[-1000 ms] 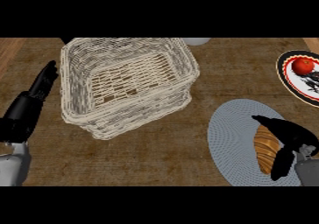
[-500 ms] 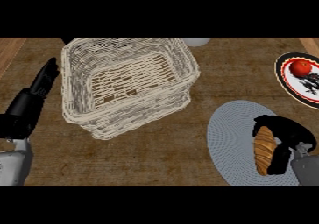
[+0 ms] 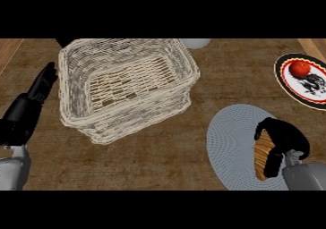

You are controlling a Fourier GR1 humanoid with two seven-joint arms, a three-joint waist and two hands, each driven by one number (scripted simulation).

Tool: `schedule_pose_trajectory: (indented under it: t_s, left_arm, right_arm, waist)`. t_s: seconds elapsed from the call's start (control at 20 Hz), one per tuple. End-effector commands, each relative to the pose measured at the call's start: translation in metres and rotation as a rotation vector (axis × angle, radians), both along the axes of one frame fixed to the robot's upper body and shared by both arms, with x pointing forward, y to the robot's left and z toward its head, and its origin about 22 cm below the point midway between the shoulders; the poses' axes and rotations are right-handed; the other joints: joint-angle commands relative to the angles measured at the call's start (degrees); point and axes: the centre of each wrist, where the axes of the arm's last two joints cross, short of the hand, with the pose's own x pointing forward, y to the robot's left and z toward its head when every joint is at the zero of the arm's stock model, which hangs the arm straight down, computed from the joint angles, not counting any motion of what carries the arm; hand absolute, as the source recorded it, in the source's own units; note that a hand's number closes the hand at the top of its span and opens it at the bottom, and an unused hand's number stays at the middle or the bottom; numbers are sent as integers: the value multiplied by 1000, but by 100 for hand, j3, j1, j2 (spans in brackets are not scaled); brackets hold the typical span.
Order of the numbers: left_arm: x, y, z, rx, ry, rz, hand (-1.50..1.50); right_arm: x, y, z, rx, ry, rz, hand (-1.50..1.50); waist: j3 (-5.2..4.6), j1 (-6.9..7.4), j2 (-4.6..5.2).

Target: Pick the croissant from the placemat and place it in the basket

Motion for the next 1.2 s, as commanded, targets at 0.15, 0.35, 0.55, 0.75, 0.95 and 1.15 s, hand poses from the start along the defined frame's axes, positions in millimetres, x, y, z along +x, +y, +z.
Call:
schedule_pose_trajectory:
  t_s: [0.15, 0.35, 0.55, 0.75, 0.95, 1.15]
  left_arm:
    - [-7, 13, -7, 8, 26, 69, 0]
    - [-4, 10, -3, 1, 9, 57, 0]
    - [-7, 10, -6, 7, 14, 58, 0]
    - [-2, 7, -5, -1, 18, 26, 0]
    - [3, -10, -6, 5, 19, -19, 0]
    - [4, -16, -4, 0, 8, -30, 0]
  right_arm:
    - [-35, 33, -15, -111, -83, -532, 150]
    - [-38, 79, 21, -154, -290, -681, 150]
    - [-47, 106, 80, -104, -657, -750, 150]
    - [-65, 135, 138, 56, -977, -708, 150]
    - [-85, 166, 174, 89, -1157, -656, 150]
    - [-90, 198, 194, 39, -1208, -594, 150]
  waist:
    - [67, -512, -88]
    - [68, -395, -74]
    - [67, -303, -118]
    - [82, -146, -71]
    - [86, 42, 8]
    - [85, 251, 46]
